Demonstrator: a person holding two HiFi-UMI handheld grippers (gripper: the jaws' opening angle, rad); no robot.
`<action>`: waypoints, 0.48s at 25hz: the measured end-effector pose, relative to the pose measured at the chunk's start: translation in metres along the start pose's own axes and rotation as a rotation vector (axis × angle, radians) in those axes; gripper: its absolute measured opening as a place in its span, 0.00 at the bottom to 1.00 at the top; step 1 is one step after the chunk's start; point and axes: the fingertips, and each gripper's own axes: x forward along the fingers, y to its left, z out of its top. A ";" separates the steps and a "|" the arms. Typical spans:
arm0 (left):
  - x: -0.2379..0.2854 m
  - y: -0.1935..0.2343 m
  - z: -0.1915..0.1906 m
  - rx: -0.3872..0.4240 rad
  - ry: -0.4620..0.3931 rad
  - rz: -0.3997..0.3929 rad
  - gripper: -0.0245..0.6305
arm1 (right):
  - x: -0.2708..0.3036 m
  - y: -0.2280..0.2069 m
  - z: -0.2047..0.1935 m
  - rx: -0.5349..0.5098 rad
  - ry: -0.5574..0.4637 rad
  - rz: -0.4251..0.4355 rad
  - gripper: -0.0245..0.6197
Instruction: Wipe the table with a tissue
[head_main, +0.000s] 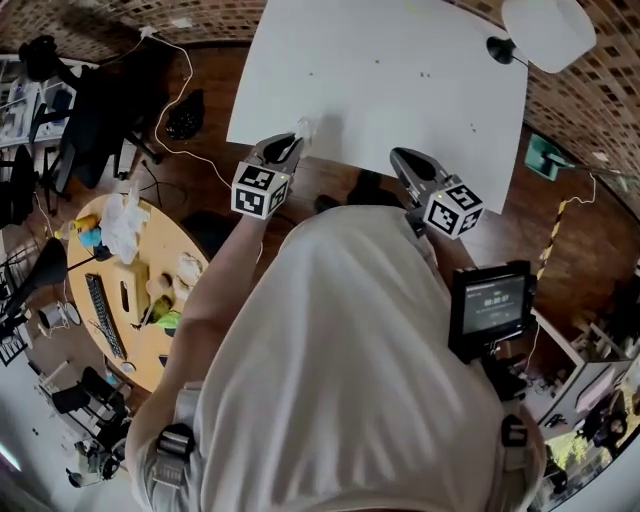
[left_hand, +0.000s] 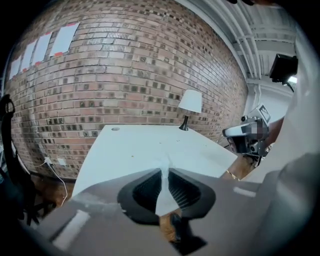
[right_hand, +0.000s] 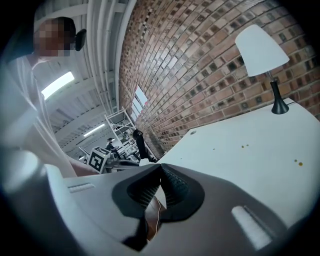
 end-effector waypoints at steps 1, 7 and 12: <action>0.005 0.000 0.004 0.008 0.008 0.000 0.12 | 0.001 -0.006 0.004 0.004 -0.004 -0.001 0.05; 0.030 0.018 0.028 0.038 0.055 0.036 0.12 | 0.014 -0.038 0.026 0.029 -0.019 0.022 0.05; 0.052 0.025 0.038 0.036 0.121 0.078 0.12 | 0.026 -0.066 0.045 0.064 -0.025 0.064 0.05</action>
